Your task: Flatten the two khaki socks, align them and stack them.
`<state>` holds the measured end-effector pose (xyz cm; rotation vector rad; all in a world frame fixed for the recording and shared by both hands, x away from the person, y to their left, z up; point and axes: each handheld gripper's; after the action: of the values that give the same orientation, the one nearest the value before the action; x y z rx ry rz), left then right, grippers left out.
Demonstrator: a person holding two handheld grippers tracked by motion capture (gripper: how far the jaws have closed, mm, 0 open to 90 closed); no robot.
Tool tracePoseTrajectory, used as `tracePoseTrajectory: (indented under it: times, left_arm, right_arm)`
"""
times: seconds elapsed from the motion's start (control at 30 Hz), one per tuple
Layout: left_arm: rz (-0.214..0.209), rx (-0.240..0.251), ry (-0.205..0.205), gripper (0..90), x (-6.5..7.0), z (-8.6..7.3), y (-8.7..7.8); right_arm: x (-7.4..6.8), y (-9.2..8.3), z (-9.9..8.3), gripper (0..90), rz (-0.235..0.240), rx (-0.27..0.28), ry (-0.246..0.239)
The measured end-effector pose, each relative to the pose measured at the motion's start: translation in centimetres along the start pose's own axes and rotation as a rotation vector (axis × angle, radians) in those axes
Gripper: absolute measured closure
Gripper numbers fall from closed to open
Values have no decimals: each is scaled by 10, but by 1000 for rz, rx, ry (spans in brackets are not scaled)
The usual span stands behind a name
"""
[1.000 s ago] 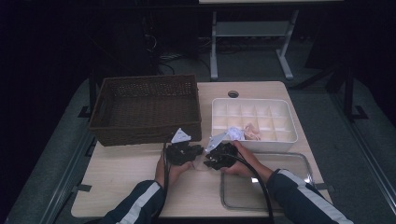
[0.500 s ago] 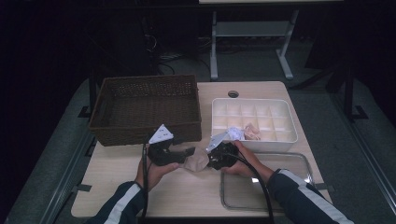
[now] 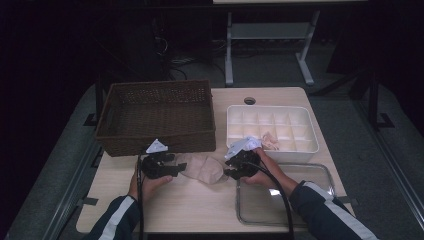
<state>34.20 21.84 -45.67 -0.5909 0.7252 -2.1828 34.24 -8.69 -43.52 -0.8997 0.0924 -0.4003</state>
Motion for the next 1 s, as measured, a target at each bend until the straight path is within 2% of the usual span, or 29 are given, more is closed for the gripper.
tracePoseTrajectory:
  times: [0.03,0.1,0.17,0.2,0.27,0.3,0.37,0.4,0.43,0.47,0.5,0.53,0.57,0.63,0.67,0.73,0.77,0.8,0.87,0.9,0.93,0.97,1.0]
  left_arm:
    - [6,4,-12,326,-1,0,3]
    - [12,-8,-20,341,-3,0,6]
    - [12,-26,-16,352,-4,-2,9]
    - [6,-28,-21,422,-4,-3,9]
    - [21,-32,-12,477,-3,-5,11]
    - [6,-37,1,571,-3,-6,10]
    - [10,-41,7,667,-2,-6,10]
    - [-5,-43,7,667,-3,-6,10]
    - [-21,-46,21,786,-2,-7,9]
    - [-21,-46,21,824,-2,-7,9]
    - [-25,-43,34,848,-1,-7,7]
    - [-45,-29,30,848,0,-6,5]
    - [-65,-20,43,873,0,-5,2]
    - [-89,26,59,875,7,-1,-5]
    - [-117,45,60,880,10,2,-9]
    - [-145,71,84,883,16,6,-13]
    - [-173,98,89,883,24,10,-16]
    - [-173,98,89,882,24,10,-16]
    - [-195,131,107,881,33,16,-19]
    - [-223,143,116,880,37,20,-21]
    - [-238,154,145,879,47,26,-22]
    - [-238,154,145,877,47,26,-22]
    - [-257,158,155,877,51,29,-23]
  right_arm:
    - [0,-4,0,672,-10,11,18]
    - [1,-10,-1,696,-30,31,25]
    - [1,-16,-1,704,-15,75,43]
    - [-1,-19,1,710,-20,90,47]
    - [-4,-22,3,721,-6,125,43]
    - [-9,-22,5,727,10,140,30]
    - [-11,-21,6,728,15,139,22]
    - [-14,-18,7,729,24,132,30]
    - [-16,-10,6,723,28,102,11]
    - [-16,-10,6,723,28,102,11]
    - [-15,-1,4,722,23,71,7]
    - [-15,-1,4,722,23,71,7]
    - [-11,7,0,725,11,38,5]
    - [-9,9,-1,729,6,32,19]
    - [-6,13,-3,733,-3,21,17]
    - [-3,16,-5,736,1,17,26]
    - [-2,16,-5,735,-8,20,34]
    - [-2,16,-5,735,-8,20,34]
    - [-1,15,-4,735,-10,25,32]
    - [-1,15,-4,735,-13,26,28]
    - [-1,15,-4,735,-11,24,32]
    - [-1,15,-4,735,-11,24,32]
    - [-1,16,-3,735,-17,23,25]
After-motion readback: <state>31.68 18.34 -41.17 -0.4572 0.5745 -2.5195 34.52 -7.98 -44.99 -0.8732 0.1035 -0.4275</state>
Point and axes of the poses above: each handheld gripper's, and its own axes: y roughly forward along the jaws, z roughly out of its top, x roughly to its right, and after that the axes turned 2 degrees about -y, right-handed
